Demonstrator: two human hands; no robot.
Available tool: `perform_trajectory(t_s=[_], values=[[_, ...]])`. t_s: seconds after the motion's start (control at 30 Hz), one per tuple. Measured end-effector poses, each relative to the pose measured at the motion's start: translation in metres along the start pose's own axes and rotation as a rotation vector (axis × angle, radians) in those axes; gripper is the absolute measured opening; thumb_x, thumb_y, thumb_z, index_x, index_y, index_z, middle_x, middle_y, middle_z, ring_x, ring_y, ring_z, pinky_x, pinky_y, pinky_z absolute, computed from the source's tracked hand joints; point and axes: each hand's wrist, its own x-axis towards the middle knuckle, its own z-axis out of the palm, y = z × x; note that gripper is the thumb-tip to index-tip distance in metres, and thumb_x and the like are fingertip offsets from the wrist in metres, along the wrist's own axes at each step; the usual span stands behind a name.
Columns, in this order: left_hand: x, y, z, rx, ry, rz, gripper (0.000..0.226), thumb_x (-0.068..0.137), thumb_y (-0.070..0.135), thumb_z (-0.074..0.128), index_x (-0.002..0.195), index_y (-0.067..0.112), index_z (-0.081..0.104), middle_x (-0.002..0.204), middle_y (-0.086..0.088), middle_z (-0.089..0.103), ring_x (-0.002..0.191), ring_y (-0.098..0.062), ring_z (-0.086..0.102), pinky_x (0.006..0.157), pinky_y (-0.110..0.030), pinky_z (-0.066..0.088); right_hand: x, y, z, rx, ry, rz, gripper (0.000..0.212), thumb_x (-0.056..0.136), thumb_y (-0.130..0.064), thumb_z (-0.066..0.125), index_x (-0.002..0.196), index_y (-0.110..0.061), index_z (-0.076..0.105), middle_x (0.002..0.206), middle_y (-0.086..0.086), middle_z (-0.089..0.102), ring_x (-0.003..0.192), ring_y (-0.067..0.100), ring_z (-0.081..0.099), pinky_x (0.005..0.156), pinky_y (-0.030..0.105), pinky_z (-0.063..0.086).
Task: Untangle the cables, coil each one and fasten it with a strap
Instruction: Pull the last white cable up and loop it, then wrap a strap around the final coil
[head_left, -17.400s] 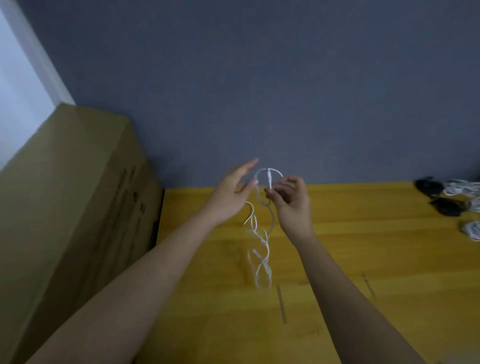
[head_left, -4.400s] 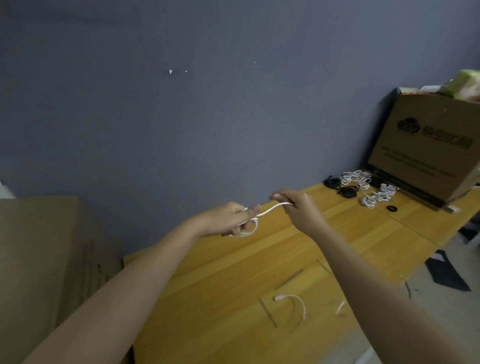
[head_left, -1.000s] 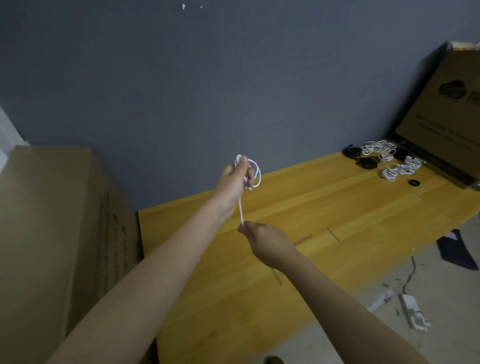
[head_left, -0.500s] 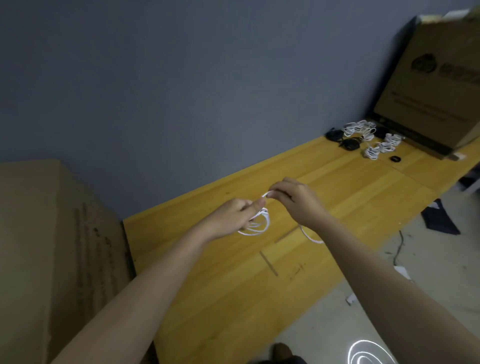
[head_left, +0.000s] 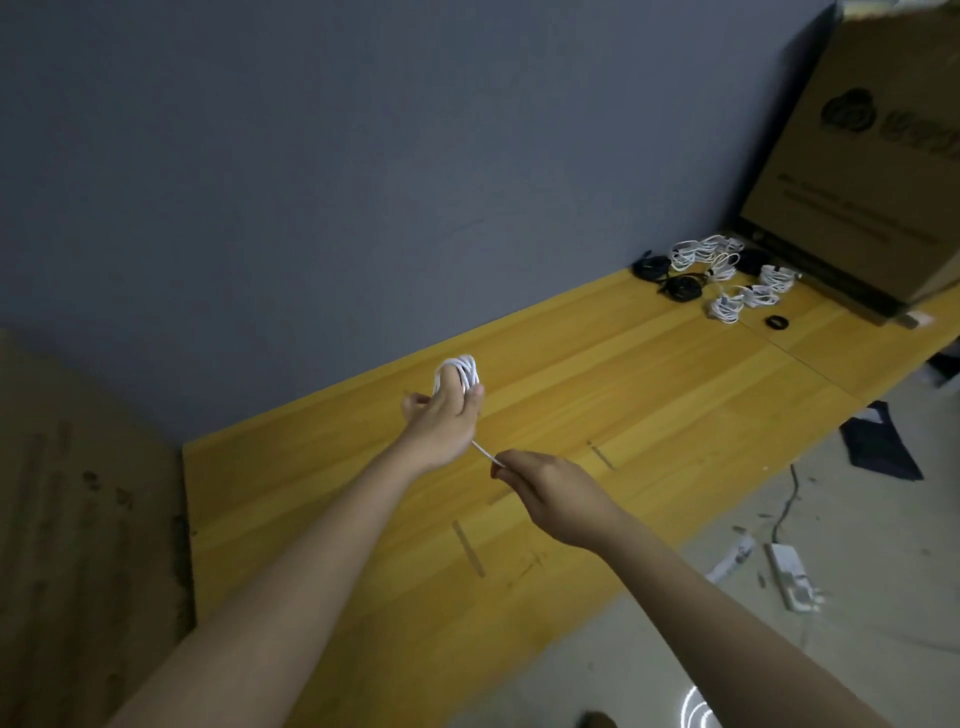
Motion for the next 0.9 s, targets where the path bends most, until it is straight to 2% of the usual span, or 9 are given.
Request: perform_trajectory(t_s=[0.1, 0.2, 0.33, 0.37, 0.47, 0.57, 0.7, 0.8, 0.9], values=[[0.014, 0.024, 0.034, 0.102, -0.119, 0.045, 0.021, 0.104, 0.035, 0.022, 0.102, 0.016, 0.031, 0.102, 0.005, 0.061, 0.103, -0.012, 0.053, 0.085, -0.031, 0.014, -0.007, 0.032, -0.042, -0.113, 0.066, -0.145, 0.032, 0.098, -0.031, 0.040, 0.102, -0.011, 0.065, 0.086, 0.005, 0.065, 0.079, 0.024, 0.057, 0.064, 0.030, 0.040], [0.018, 0.065, 0.064, -0.058, -0.261, 0.059, 0.028, 0.104, 0.041, 0.020, 0.099, 0.020, 0.037, 0.077, 0.010, 0.055, 0.079, -0.009, 0.050, 0.081, -0.032, 0.022, -0.008, 0.078, -0.092, -0.109, 0.198, -0.075, 0.029, 0.094, -0.033, 0.050, 0.097, -0.012, 0.069, 0.082, 0.005, 0.062, 0.080, 0.021, 0.057, 0.064, 0.031, 0.044], [0.030, 0.114, 0.097, -0.485, -0.380, 0.069, 0.052, 0.088, 0.072, 0.022, 0.088, 0.032, 0.055, 0.054, 0.010, 0.043, 0.060, -0.017, 0.039, 0.066, -0.031, 0.034, -0.019, 0.136, -0.139, 0.179, 0.318, 0.137, 0.008, 0.084, -0.022, 0.071, 0.083, -0.015, 0.073, 0.079, 0.003, 0.063, 0.071, 0.011, 0.055, 0.066, 0.025, 0.043], [0.036, 0.126, 0.103, -0.581, -0.413, 0.085, 0.054, 0.088, 0.070, 0.025, 0.085, 0.025, 0.054, 0.050, 0.010, 0.039, 0.055, -0.015, 0.036, 0.061, -0.026, 0.034, -0.022, 0.145, -0.144, 0.280, 0.325, 0.200, 0.004, 0.084, -0.018, 0.071, 0.080, -0.017, 0.072, 0.078, 0.002, 0.065, 0.071, 0.010, 0.057, 0.067, 0.026, 0.045], [0.057, 0.166, 0.117, -0.793, -0.499, 0.091, 0.044, 0.096, 0.050, 0.033, 0.077, 0.013, 0.046, 0.045, 0.011, 0.031, 0.044, -0.007, 0.026, 0.049, -0.018, 0.029, -0.032, 0.168, -0.154, 0.674, 0.368, 0.353, 0.017, 0.089, -0.005, 0.063, 0.078, -0.017, 0.068, 0.070, -0.009, 0.066, 0.065, 0.004, 0.057, 0.064, 0.023, 0.047], [0.085, 0.192, 0.137, -0.938, -0.442, 0.006, 0.036, 0.099, 0.035, 0.042, 0.070, 0.013, 0.040, 0.043, 0.009, 0.024, 0.040, -0.007, 0.020, 0.043, -0.019, 0.022, -0.031, 0.189, -0.163, 0.912, 0.372, 0.453, 0.016, 0.095, -0.006, 0.053, 0.088, -0.010, 0.066, 0.073, -0.006, 0.066, 0.068, 0.006, 0.058, 0.065, 0.019, 0.047], [0.137, 0.217, 0.172, -0.923, -0.298, -0.095, 0.042, 0.103, 0.029, 0.033, 0.064, 0.016, 0.035, 0.043, 0.006, 0.021, 0.041, -0.010, 0.019, 0.045, -0.022, 0.021, -0.015, 0.224, -0.182, 1.126, 0.346, 0.623, 0.018, 0.102, -0.018, 0.042, 0.095, -0.011, 0.057, 0.079, 0.006, 0.058, 0.072, 0.016, 0.054, 0.065, 0.027, 0.043], [0.184, 0.226, 0.202, -0.846, -0.233, -0.115, 0.042, 0.103, 0.035, 0.034, 0.065, 0.016, 0.036, 0.043, 0.005, 0.027, 0.043, -0.011, 0.026, 0.048, -0.021, 0.029, 0.006, 0.270, -0.190, 1.049, 0.383, 0.705, 0.029, 0.104, -0.029, 0.036, 0.102, -0.009, 0.056, 0.090, 0.013, 0.058, 0.080, 0.022, 0.058, 0.071, 0.035, 0.049], [0.237, 0.232, 0.230, -0.819, -0.242, -0.173, 0.043, 0.103, 0.038, 0.034, 0.067, 0.015, 0.037, 0.045, 0.005, 0.030, 0.044, -0.011, 0.031, 0.052, -0.025, 0.032, 0.028, 0.320, -0.196, 0.943, 0.317, 0.755, 0.057, 0.098, -0.058, 0.027, 0.118, -0.015, 0.059, 0.112, 0.015, 0.064, 0.101, 0.027, 0.065, 0.089, 0.045, 0.054]])
